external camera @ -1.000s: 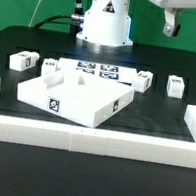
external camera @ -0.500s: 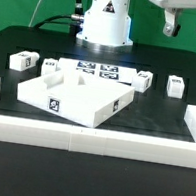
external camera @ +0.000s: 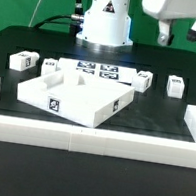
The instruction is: Assemble one leg
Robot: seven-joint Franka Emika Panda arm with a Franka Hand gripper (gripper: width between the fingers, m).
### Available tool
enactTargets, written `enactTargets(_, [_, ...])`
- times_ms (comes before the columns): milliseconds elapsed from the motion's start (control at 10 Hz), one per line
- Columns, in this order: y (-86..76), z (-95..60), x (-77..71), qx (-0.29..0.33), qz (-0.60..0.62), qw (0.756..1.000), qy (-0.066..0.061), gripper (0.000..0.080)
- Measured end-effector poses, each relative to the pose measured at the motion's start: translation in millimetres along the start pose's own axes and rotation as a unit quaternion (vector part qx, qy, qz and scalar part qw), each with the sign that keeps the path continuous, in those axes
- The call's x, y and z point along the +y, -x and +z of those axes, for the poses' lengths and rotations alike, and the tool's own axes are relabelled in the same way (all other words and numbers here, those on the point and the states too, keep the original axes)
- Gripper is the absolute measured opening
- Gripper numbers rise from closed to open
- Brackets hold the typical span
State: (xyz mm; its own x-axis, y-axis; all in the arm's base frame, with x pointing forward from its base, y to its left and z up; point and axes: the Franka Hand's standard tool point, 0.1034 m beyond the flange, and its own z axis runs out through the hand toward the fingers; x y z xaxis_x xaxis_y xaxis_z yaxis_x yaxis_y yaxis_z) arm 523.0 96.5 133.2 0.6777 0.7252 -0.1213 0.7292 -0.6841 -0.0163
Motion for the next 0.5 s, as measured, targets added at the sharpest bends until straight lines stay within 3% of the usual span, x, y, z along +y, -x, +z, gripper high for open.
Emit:
enactTargets(300, [27.4, 31.2, 4.8, 0.019, -0.060, 0.998, 0.004, 0.0650])
enactTargets(400, [42.4, 45.6, 14.6, 0.014, -0.074, 0.997, -0.011, 0.0650])
enactTargets(500, [47.8, 50.8, 20.5, 0.013, -0.064, 0.998, -0.012, 0.0650])
